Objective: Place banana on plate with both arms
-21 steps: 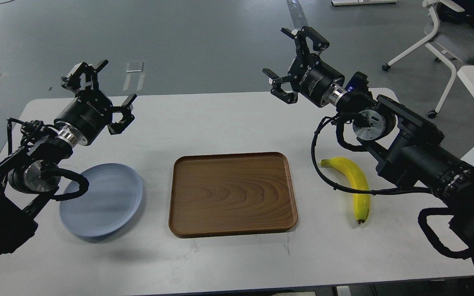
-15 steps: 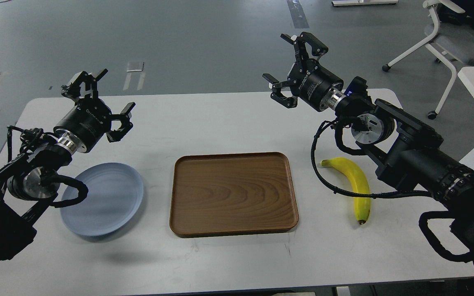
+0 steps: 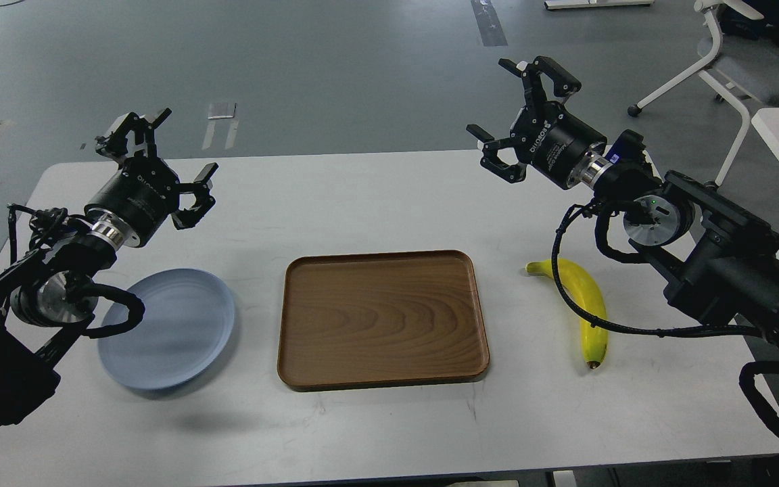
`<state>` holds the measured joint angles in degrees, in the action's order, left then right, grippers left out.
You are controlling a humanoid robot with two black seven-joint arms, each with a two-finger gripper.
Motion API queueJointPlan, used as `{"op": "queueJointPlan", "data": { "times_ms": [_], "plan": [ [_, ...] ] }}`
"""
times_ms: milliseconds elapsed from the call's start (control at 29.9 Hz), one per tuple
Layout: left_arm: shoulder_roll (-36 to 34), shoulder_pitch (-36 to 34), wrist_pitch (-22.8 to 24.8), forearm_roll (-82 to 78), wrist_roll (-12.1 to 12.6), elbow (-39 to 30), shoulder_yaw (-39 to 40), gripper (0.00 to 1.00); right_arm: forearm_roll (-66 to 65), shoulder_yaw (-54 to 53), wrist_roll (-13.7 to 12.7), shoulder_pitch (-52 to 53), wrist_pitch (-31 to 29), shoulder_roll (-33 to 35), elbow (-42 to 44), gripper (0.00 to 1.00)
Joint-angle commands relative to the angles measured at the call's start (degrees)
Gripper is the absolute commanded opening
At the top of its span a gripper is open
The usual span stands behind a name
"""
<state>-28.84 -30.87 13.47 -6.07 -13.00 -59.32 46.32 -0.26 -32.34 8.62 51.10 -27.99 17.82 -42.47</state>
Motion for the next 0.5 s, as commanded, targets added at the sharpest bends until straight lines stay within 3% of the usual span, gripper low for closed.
{"op": "queueJointPlan", "data": {
  "times_ms": [0, 468],
  "plan": [
    [0.28, -0.15, -0.12, -0.09, -0.01, 0.0, -0.35, 0.98, 0.0, -0.62, -0.01, -0.03, -0.01, 0.11, 0.1, 1.0],
    [0.72, -0.51, 0.5, 0.62, 0.08, 0.0, 0.96, 0.98, 1.31, -0.97, -0.1, -0.47, -0.01, 0.11, 0.1, 1.0]
  ]
}}
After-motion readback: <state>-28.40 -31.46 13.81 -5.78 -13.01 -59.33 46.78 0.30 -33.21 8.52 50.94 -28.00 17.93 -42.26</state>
